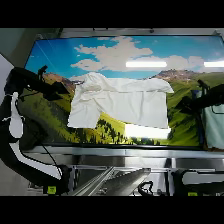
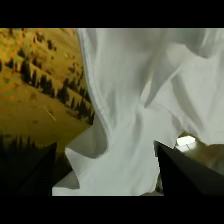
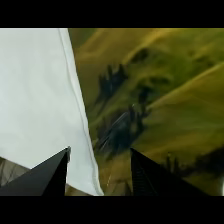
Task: Fold the shirts.
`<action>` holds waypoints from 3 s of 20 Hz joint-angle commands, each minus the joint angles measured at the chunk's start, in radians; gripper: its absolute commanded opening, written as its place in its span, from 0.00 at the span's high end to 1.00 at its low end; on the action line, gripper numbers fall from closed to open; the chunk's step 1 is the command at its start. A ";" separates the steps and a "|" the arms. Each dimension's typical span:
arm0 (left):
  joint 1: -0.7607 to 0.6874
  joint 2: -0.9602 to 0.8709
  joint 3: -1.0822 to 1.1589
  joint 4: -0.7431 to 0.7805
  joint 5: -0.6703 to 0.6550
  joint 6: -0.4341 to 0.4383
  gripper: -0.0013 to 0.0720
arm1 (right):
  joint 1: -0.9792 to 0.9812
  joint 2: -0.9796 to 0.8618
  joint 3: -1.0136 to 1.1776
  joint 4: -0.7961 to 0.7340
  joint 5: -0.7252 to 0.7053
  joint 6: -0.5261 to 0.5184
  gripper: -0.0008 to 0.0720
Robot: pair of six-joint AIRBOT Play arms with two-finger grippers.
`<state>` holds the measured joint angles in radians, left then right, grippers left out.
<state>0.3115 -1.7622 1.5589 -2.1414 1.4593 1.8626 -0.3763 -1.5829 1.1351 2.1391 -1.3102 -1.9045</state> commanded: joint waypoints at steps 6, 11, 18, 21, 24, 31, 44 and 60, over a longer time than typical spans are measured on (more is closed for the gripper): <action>-0.088 -0.136 -0.005 -0.035 0.047 0.094 0.10 | 0.011 -0.014 -0.127 0.011 -0.014 -0.006 0.39; -0.122 -0.161 0.033 -0.023 0.086 0.124 0.83 | 0.063 -0.084 -0.133 0.011 -0.014 -0.010 0.39; -0.080 -0.158 0.033 -0.027 0.111 0.114 0.96 | 0.156 -0.116 -0.133 0.012 -0.009 -0.014 0.39; -0.087 -0.149 0.033 -0.033 0.101 0.116 0.96 | 0.187 -0.113 -0.132 0.068 -0.012 -0.061 0.95; -0.097 -0.040 0.033 -0.059 0.058 0.133 0.96 | 0.191 -0.043 -0.089 0.200 -0.013 -0.115 0.96; -0.100 0.562 0.330 -0.209 -0.127 0.011 0.96 | 0.115 0.511 0.558 0.259 0.112 -0.113 0.96; 0.066 1.091 0.546 0.074 -0.351 -0.238 0.96 | 0.047 0.859 0.855 -0.034 0.318 -0.089 0.96; -0.318 0.077 -0.143 -0.080 -0.624 -0.045 0.96 | 0.154 -0.005 0.006 0.198 0.587 -0.168 0.96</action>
<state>-0.0017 -1.4662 1.4521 -2.2143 0.9623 1.8080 -0.2298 -1.3865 1.1885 2.2940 -0.8310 -2.0594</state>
